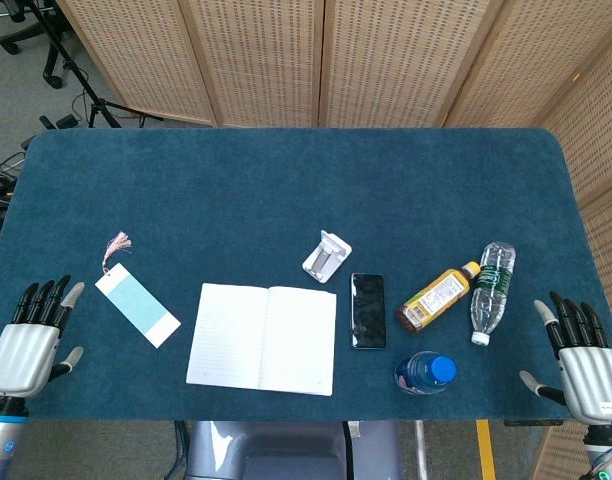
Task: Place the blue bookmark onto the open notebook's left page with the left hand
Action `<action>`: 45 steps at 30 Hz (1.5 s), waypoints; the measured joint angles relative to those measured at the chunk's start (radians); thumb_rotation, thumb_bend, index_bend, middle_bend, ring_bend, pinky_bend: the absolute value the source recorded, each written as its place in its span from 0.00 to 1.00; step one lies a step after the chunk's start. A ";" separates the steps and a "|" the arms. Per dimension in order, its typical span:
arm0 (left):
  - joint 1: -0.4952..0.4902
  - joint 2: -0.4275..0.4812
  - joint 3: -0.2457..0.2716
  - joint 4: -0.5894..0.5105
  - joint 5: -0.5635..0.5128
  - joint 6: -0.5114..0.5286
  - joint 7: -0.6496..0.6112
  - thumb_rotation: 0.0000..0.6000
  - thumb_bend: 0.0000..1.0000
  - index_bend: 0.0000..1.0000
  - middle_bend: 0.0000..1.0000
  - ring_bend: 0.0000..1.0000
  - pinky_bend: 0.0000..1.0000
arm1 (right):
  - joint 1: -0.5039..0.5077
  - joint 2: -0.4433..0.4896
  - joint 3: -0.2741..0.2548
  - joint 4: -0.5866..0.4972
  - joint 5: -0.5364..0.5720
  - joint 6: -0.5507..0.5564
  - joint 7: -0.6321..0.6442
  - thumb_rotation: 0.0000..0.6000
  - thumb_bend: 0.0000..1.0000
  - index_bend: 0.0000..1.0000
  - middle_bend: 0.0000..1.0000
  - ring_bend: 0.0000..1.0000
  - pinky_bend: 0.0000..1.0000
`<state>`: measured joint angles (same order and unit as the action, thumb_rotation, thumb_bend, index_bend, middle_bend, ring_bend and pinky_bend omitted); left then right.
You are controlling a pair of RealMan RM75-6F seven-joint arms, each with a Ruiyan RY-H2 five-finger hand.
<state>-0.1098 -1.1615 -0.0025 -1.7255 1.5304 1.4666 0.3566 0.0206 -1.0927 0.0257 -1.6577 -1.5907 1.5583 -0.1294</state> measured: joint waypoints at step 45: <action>-0.011 0.000 0.018 -0.007 0.062 -0.015 -0.029 1.00 0.22 0.00 0.00 0.00 0.00 | 0.003 -0.003 -0.004 0.001 -0.008 -0.013 -0.005 1.00 0.00 0.00 0.00 0.00 0.00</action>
<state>-0.1204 -1.1614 0.0159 -1.7328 1.5922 1.4520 0.3280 0.0232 -1.0958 0.0219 -1.6568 -1.5985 1.5458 -0.1347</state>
